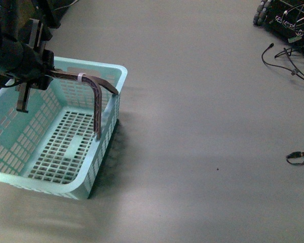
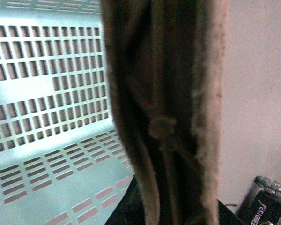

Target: Pick lemon and mango into basket

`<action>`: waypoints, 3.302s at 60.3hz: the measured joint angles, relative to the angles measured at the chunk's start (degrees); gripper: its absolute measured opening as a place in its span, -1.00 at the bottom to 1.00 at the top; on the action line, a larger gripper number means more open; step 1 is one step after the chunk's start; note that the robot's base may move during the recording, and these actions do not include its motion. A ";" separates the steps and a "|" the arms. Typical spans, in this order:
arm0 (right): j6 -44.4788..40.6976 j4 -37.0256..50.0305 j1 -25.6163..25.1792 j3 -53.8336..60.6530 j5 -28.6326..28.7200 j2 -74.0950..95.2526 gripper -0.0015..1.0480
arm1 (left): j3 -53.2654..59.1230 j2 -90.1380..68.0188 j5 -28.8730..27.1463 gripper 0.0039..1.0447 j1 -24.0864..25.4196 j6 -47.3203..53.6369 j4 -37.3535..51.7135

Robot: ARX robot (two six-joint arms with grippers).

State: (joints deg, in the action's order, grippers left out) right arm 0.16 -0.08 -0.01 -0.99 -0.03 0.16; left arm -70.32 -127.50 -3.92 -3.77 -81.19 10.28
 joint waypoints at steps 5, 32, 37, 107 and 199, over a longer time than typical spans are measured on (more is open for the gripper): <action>0.00 0.00 0.00 0.00 0.02 0.00 0.83 | 4.96 5.55 1.18 -0.90 0.20 0.52 0.76; 0.00 0.00 0.00 0.00 0.00 0.00 0.83 | 20.35 44.17 8.57 -0.91 4.83 0.28 -6.64; 0.00 0.00 0.00 0.00 0.00 0.00 0.83 | 21.20 50.84 9.77 -0.91 5.46 -0.57 -10.19; 0.00 -0.02 0.00 0.00 0.00 0.00 0.83 | 21.86 64.19 10.97 -0.91 3.30 -2.14 -18.88; -0.02 0.00 0.00 0.00 0.04 0.00 0.83 | 21.84 64.19 11.02 -0.91 3.30 -2.08 -18.88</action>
State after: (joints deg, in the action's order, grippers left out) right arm 0.14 -0.08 -0.01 -0.99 0.01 0.16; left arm -48.49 -63.31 7.09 -0.47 -83.26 -8.60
